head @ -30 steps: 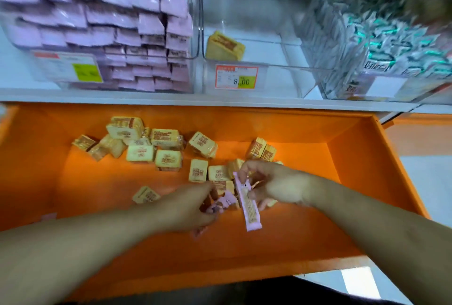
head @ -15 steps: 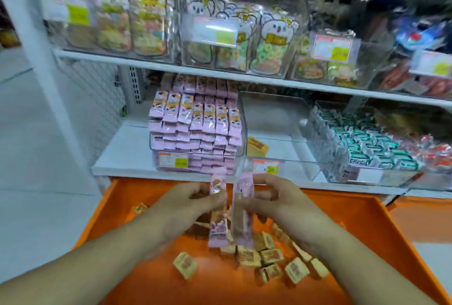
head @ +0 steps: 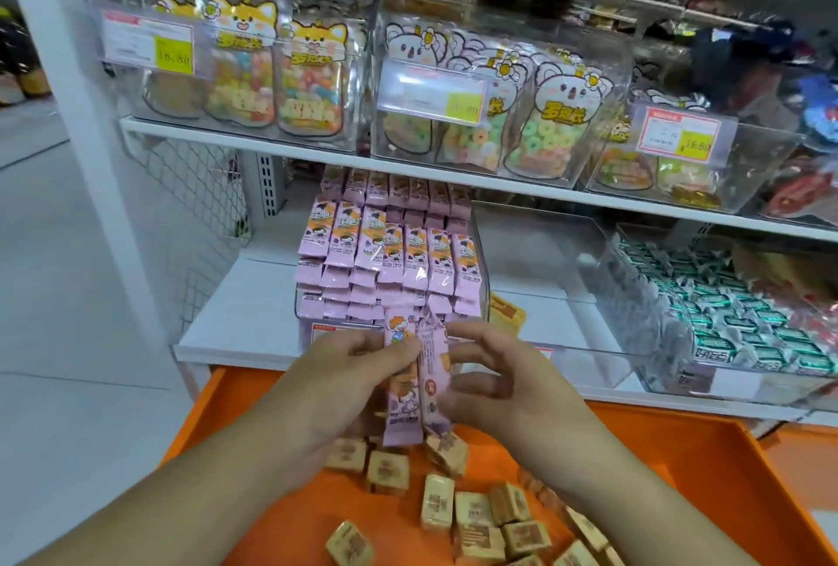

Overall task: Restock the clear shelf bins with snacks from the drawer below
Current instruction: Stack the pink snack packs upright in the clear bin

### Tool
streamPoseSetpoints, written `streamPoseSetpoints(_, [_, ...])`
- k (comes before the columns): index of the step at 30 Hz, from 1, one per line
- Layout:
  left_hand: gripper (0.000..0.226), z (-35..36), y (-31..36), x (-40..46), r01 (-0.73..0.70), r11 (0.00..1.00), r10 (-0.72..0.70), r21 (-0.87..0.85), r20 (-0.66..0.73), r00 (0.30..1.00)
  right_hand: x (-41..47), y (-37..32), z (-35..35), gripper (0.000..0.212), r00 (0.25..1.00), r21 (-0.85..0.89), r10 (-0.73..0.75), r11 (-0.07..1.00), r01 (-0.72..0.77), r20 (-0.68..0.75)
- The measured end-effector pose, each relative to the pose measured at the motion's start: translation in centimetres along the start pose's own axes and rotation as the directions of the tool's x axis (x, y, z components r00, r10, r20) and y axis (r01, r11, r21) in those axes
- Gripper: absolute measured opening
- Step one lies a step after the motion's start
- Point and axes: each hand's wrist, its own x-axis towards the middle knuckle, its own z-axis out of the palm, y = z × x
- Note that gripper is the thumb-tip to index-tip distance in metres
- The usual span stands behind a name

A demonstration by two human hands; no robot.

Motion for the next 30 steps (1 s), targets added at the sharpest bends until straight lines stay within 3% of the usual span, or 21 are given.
streamPoseSetpoints(2, [0.025, -0.2, 0.2, 0.4, -0.006, 1.000, 0.006, -0.002, -0.010, 1.000, 0.6, 0.0, 0.1, 0.057, 0.996, -0.032, -0.029, 0.999, 0.027, -0.084])
streamPoseSetpoints(6, [0.026, -0.1, 0.2, 1.1, -0.013, 1.000, 0.013, -0.009, -0.016, 1.000, 1.1, 0.3, 0.4, 0.054, 0.973, -0.285, -0.146, 0.954, 0.090, -0.180])
streamPoseSetpoints(11, [0.024, 0.3, 0.0, 0.4, -0.069, 0.998, 0.069, -0.013, 0.001, 0.998, 0.3, -0.1, 0.3, 0.048, 0.982, -0.232, -0.148, 0.966, 0.118, -0.117])
streamPoseSetpoints(17, [0.026, 0.3, 0.4, -0.5, -0.088, 0.990, 0.086, -0.106, -0.015, 0.996, -1.1, -1.2, -0.4, 0.059, 0.989, -0.170, -0.151, 0.974, 0.150, 0.010])
streamPoseSetpoints(24, [0.028, 0.5, 0.4, -1.1, -0.102, 0.987, 0.102, -0.122, -0.013, 0.995, -1.4, -1.4, -0.5, 0.045, 0.984, -0.043, -0.152, 0.988, 0.148, -0.090])
streamPoseSetpoints(30, [0.028, -1.4, 1.0, -0.2, -0.170, 0.985, 0.170, 0.006, -0.125, 0.978, -1.0, -1.5, -3.3, 0.034, 0.976, -0.018, -0.098, 0.995, 0.096, -0.195])
